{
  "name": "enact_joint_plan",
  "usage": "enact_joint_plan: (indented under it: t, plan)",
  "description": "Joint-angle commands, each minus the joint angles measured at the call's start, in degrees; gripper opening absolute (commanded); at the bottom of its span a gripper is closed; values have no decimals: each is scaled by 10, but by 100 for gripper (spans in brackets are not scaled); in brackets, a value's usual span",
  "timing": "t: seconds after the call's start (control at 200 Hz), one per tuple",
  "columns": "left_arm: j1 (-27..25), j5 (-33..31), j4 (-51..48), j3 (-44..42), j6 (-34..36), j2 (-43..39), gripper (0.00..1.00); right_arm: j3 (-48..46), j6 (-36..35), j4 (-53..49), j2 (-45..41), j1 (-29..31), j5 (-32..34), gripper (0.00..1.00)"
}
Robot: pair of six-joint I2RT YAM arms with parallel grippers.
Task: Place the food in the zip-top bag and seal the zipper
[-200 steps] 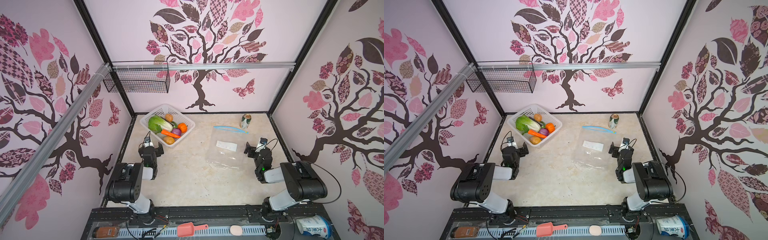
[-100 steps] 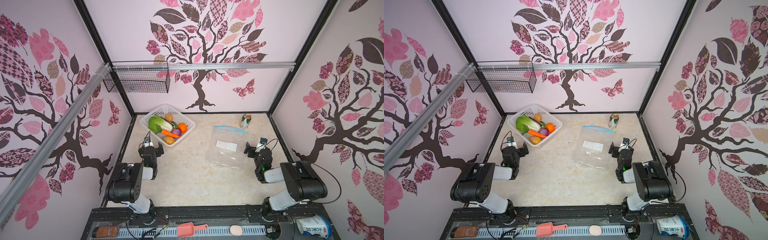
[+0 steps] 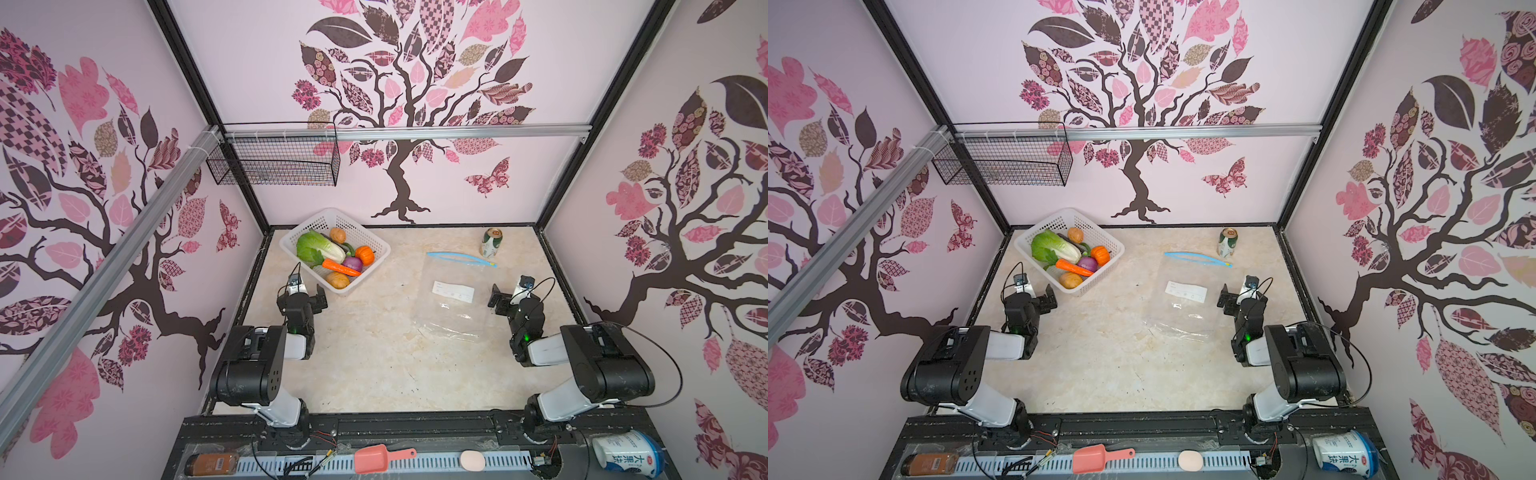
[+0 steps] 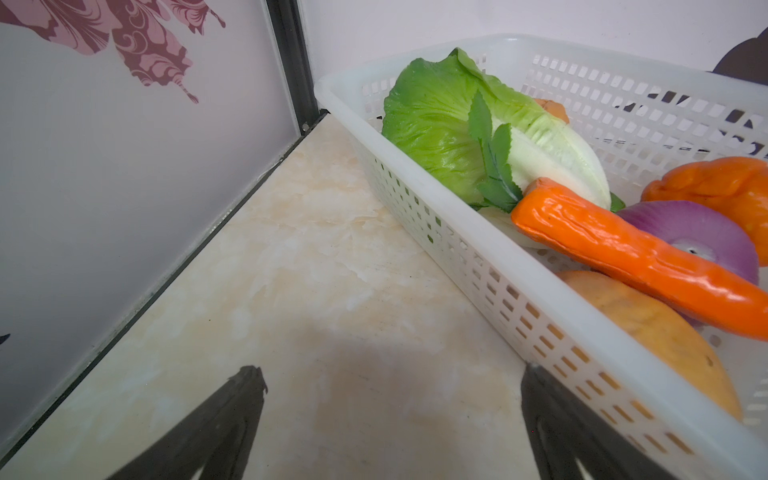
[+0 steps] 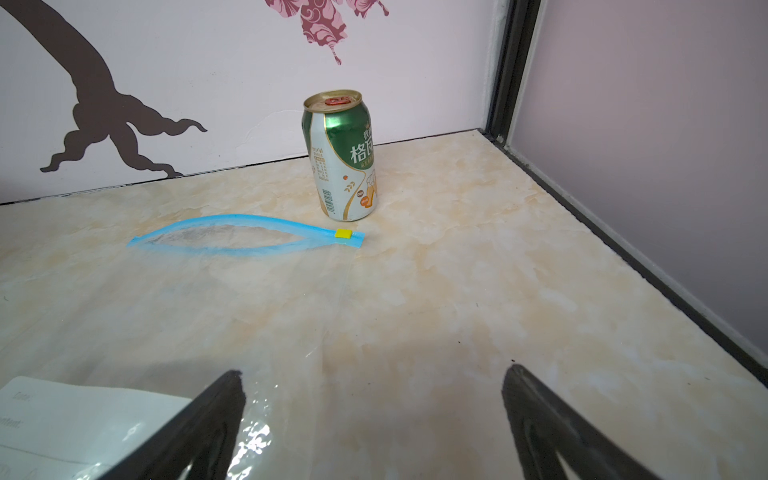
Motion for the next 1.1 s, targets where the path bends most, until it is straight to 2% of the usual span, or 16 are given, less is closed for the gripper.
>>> enact_joint_plan:
  t: [0.0, 0.245, 0.315, 0.405, 0.515, 0.64, 0.73, 0.84, 0.925, 1.025, 1.095]
  plan:
    - [0, -2, 4, 3, 2, -9, 99, 15, -4, 3, 8, 2, 0, 99]
    - [-2, -3, 25, -12, 8, -18, 99, -6, 0, 40, -7, 2, 14, 99]
    - [-8, -13, 22, -17, 13, -44, 99, -5, 4, 5, -42, 2, 21, 99]
    - [-12, -34, -100, 13, 3, -111, 99, 24, 2, -86, -88, 3, 13, 100]
    - [-11, -64, -265, 74, -23, -181, 99, 93, 35, -260, -130, 2, 16, 99]
    - [-7, -80, -372, 131, -62, -216, 99, 172, 87, -420, -148, 3, -3, 99]
    - [-5, -84, -471, 188, -106, -221, 99, 225, 131, -519, -151, 2, -55, 100]
    - [-5, -35, -577, 269, -149, -204, 99, 253, 193, -570, -147, 2, -158, 100]
    - [-5, 27, -626, 310, -171, -193, 99, 270, 212, -602, -127, 2, -231, 99]
    - [-5, 137, -632, 328, -159, -188, 99, 293, 211, -649, -94, 2, -259, 100]
    - [-20, 162, -642, 334, -155, -185, 99, 296, 203, -661, -75, 3, -249, 100]
